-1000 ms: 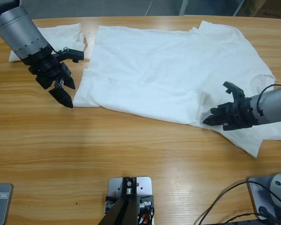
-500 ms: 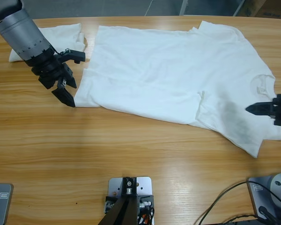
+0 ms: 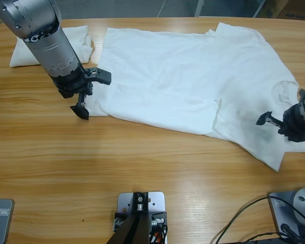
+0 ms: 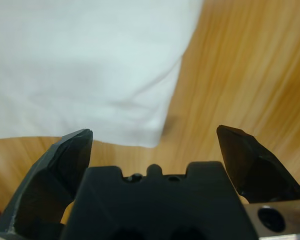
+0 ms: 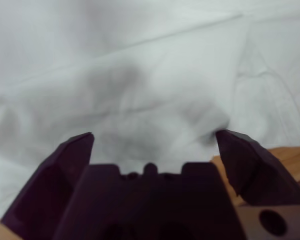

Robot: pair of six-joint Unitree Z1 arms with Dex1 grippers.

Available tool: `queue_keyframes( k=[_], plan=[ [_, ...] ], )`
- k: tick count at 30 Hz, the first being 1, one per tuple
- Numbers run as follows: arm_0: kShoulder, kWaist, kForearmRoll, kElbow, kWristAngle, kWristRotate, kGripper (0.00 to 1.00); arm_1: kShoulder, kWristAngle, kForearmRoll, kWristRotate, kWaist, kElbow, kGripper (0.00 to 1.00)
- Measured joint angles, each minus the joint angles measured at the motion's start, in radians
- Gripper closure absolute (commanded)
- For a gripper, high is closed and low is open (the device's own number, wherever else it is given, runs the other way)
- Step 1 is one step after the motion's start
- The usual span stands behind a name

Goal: Fold clothes

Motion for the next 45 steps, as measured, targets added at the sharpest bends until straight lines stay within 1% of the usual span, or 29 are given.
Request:
queue_keyframes(
  k=[5, 10, 14, 20, 23, 30, 34, 41, 45],
  plan=[
    [0.038, -0.001, -0.015, -0.041, 0.024, 0.034, 0.036, 0.094, -0.001, -0.001, 0.042, -0.005, -0.046, 0.007],
    [0.075, -0.001, -0.017, -0.052, 0.029, 0.047, 0.036, 0.128, -0.021, -0.003, 0.043, -0.024, -0.086, 0.009],
    [0.085, -0.001, -0.017, -0.048, 0.029, 0.061, 0.038, 0.128, -0.033, 0.005, 0.011, -0.059, -0.094, 0.000],
    [0.106, -0.001, -0.017, -0.048, 0.030, 0.062, 0.041, 0.164, -0.073, 0.152, -0.088, -0.100, -0.174, 0.004],
    [0.110, -0.001, -0.017, -0.049, 0.030, 0.062, 0.041, 0.183, -0.098, 0.193, -0.137, -0.122, -0.199, 0.004],
    [0.111, -0.001, -0.017, -0.048, 0.030, 0.070, 0.041, 0.192, -0.101, 0.210, -0.165, -0.143, -0.212, 0.004],
    [0.109, -0.001, -0.018, -0.023, 0.035, 0.085, 0.041, 0.197, -0.106, 0.213, -0.180, -0.156, -0.220, 0.002],
    [0.064, -0.013, -0.060, 0.078, 0.035, 0.088, 0.036, 0.210, -0.139, 0.216, -0.302, -0.250, -0.241, 0.000],
    [0.049, -0.020, -0.065, 0.103, 0.035, 0.088, 0.032, 0.212, -0.150, 0.231, -0.351, -0.261, -0.255, 0.000]
  ],
)
